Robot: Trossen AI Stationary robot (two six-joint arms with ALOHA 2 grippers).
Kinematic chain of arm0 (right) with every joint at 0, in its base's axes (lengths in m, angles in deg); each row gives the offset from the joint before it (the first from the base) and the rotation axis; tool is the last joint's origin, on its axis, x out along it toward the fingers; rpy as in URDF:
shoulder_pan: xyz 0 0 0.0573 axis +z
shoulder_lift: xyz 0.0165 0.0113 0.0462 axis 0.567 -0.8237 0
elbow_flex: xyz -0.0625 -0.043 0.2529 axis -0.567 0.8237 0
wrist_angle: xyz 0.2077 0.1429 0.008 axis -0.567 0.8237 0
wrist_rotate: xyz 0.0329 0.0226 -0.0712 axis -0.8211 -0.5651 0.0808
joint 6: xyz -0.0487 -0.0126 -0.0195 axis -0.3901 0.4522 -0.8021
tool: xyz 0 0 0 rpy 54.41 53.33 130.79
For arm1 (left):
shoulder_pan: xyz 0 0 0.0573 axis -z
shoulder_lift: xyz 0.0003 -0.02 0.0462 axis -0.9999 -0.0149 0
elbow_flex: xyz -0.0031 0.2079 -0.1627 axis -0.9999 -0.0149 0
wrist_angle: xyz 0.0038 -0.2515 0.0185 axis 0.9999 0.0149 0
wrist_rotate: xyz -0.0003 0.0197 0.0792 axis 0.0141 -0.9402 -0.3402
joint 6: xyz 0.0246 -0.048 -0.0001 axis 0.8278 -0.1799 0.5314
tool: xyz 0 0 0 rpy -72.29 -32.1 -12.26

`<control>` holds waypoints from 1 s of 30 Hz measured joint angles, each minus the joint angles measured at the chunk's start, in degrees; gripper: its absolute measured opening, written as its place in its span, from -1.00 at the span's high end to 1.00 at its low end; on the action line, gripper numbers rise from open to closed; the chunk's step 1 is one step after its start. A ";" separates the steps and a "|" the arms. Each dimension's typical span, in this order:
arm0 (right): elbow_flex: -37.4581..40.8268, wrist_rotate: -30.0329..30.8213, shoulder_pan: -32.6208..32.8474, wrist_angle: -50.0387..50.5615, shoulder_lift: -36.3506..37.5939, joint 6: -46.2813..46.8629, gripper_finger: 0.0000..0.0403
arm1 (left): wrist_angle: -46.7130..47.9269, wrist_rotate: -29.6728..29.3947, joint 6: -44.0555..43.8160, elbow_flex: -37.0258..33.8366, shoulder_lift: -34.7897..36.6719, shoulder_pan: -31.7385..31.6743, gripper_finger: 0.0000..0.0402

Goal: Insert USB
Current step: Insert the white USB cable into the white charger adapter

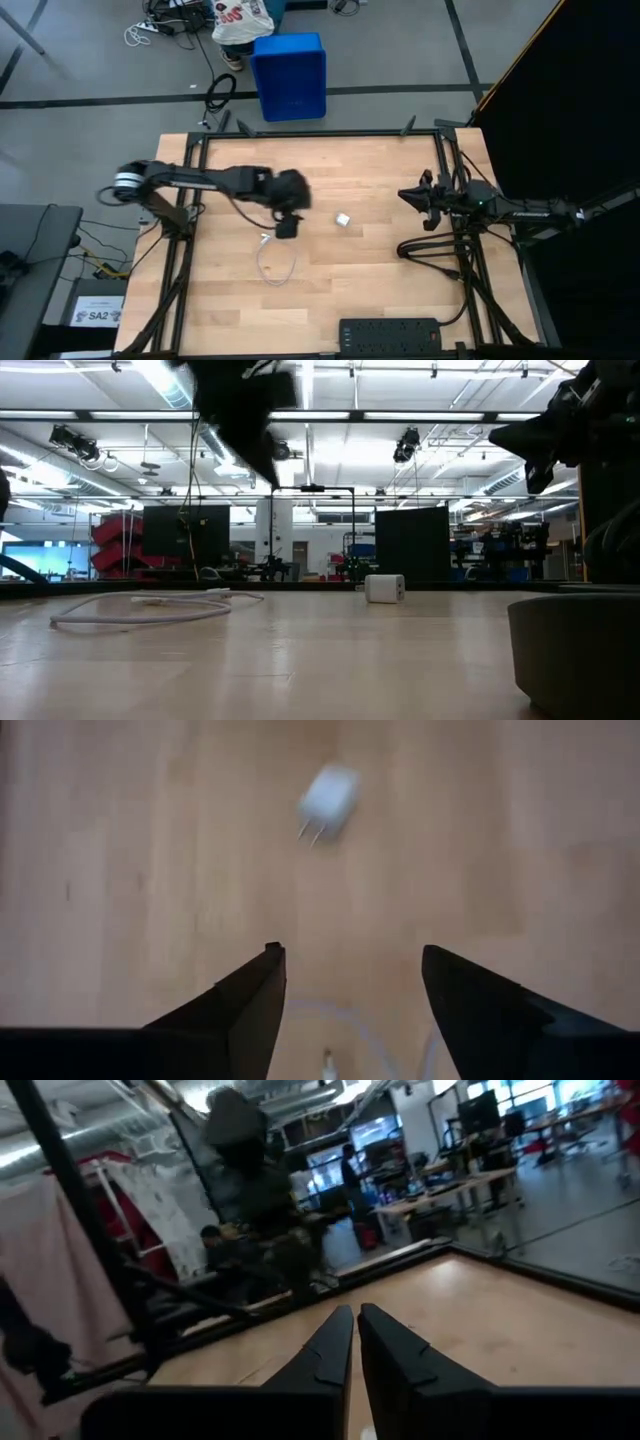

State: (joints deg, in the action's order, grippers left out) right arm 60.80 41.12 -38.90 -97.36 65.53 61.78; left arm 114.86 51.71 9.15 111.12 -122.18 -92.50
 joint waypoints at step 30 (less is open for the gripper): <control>-29.90 4.19 1.97 -7.13 -59.80 -14.26 0.97 | -14.01 -3.21 -4.71 -24.38 -3.43 -5.75 0.14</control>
State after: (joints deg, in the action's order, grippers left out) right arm 30.90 45.30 -36.93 -104.49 5.73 47.52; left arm 100.84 48.50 4.44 86.74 -125.61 -98.25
